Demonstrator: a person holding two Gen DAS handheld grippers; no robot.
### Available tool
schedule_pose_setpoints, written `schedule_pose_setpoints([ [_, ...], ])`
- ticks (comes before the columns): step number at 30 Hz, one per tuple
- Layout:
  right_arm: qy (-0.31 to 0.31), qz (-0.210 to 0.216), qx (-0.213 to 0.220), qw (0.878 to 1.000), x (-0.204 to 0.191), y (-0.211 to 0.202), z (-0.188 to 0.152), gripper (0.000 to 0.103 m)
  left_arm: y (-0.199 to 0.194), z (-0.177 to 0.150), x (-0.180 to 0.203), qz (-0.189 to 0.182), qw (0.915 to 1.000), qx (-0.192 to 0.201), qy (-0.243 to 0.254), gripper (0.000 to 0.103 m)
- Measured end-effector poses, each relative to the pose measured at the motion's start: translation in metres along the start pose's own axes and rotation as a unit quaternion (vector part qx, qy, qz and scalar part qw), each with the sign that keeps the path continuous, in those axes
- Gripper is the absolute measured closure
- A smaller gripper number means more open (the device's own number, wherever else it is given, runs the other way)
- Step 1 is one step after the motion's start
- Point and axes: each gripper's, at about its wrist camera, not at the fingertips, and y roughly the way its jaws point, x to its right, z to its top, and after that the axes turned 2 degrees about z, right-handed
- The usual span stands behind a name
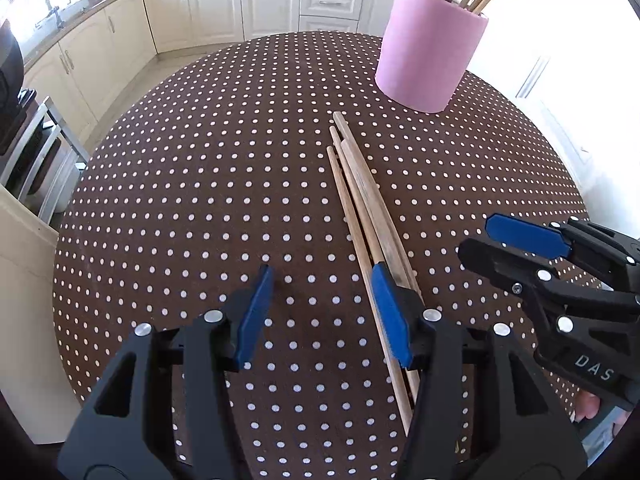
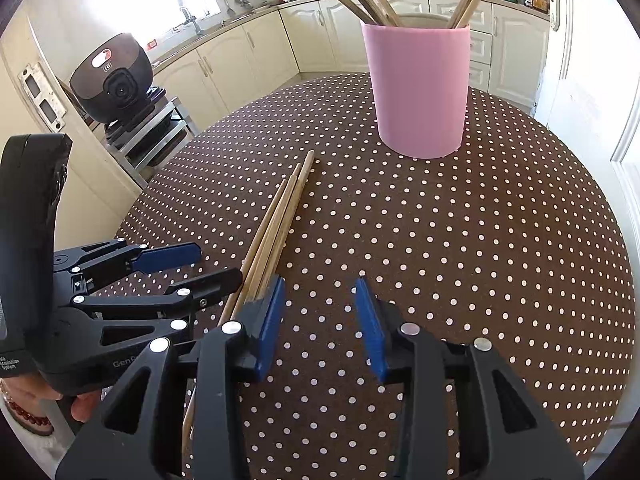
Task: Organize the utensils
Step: 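Move both open tools back down to the chopstick pile, then close the left gripper on one chopstick while the right gripper grasps another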
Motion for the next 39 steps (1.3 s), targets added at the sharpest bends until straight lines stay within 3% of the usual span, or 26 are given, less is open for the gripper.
schedule_pose_setpoints([
  [6, -0.001, -0.002, -0.003, 1.000, -0.001, 0.001, 0.001, 0.068, 0.012, 0.006, 0.017, 0.033, 0.9990, 0.003, 0.030, 0.053],
  [9, -0.002, -0.003, -0.006, 1.000, -0.002, 0.002, 0.002, 0.068, 0.009, 0.005, 0.025, 0.031, 0.9990, 0.003, 0.032, 0.070],
  [14, -0.010, -0.001, -0.018, 1.000, -0.009, 0.010, 0.007, 0.068, 0.008, 0.003, 0.011, 0.021, 0.9994, -0.005, 0.028, 0.083],
  [22, -0.020, -0.020, -0.035, 0.999, -0.019, 0.028, 0.014, 0.068, 0.010, 0.000, -0.001, 0.010, 0.9996, -0.006, 0.028, 0.083],
  [28, -0.044, -0.057, -0.032, 0.997, -0.030, 0.035, 0.017, 0.068, 0.006, 0.000, -0.009, 0.013, 0.9991, -0.005, 0.039, 0.083],
  [39, -0.043, -0.054, -0.053, 0.996, -0.033, 0.049, 0.030, 0.068, 0.012, 0.011, -0.024, -0.002, 0.9998, -0.009, 0.015, 0.086],
])
